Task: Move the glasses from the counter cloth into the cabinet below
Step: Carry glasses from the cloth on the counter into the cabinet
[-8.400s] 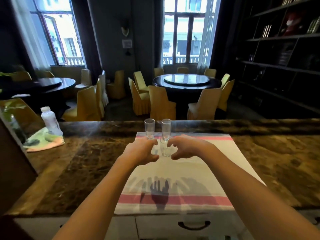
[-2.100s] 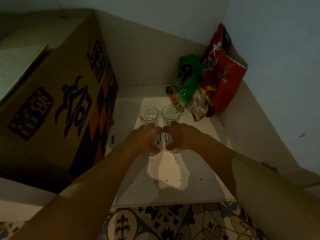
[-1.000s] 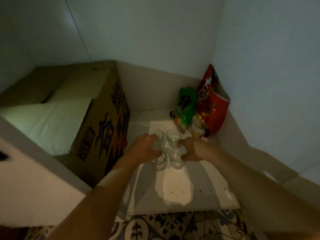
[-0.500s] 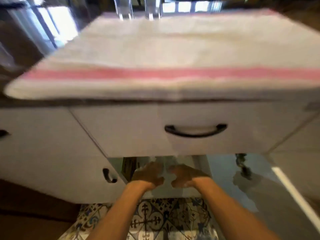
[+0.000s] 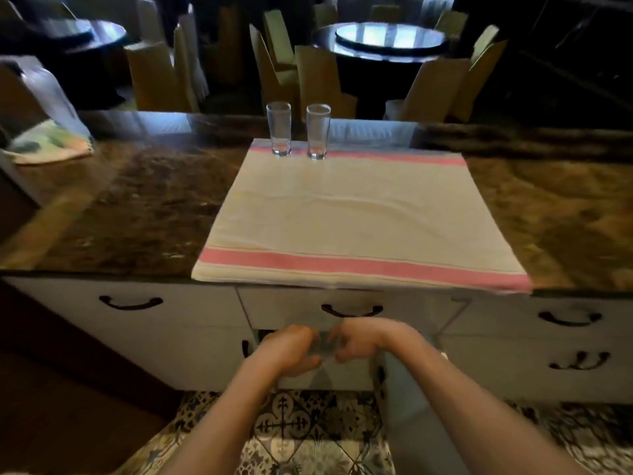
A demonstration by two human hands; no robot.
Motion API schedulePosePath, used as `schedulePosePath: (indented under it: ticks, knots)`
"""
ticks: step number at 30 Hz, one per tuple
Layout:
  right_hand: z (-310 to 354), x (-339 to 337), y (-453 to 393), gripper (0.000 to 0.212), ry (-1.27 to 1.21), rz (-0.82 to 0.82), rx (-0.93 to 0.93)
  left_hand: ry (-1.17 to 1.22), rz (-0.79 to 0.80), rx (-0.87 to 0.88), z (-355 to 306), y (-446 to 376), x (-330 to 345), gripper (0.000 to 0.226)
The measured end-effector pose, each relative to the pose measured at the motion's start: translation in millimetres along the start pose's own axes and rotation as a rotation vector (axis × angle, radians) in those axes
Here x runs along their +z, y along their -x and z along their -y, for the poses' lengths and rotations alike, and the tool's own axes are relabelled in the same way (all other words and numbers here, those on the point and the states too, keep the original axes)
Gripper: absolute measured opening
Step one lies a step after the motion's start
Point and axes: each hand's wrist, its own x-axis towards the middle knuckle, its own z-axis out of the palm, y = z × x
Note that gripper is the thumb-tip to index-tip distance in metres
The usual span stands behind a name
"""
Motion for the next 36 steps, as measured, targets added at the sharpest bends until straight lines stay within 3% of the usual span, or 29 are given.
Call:
schedulePosePath:
  ticks: [8,12,20,23,28,33,36]
  knots:
    - [35,-128,91,0.043,-0.031,-0.161,-0.075,0.013,-0.251,0.046,-34,50,-124,0.037]
    - [43,-180,112,0.043,0.011,-0.357,-0.095,0.033,-0.449,0.059,-51,54,-190,0.036]
    - [58,-268,116,0.032,0.098,-0.708,-0.183,-0.047,-0.702,0.070,-69,42,-293,0.032]
    - [64,-298,107,0.027,0.129,-0.720,-0.195,-0.069,-0.703,0.053,-60,26,-324,0.034]
    - [65,-348,63,0.048,0.125,-0.730,-0.188,-0.088,-0.683,0.040,-25,-15,-370,0.048]
    - [60,-395,-5,0.044,0.087,-0.759,-0.156,-0.044,-0.649,0.057,24,-75,-410,0.054]
    - [58,-418,-40,0.056,0.078,-0.765,-0.114,-0.042,-0.615,0.058,45,-112,-429,0.059]
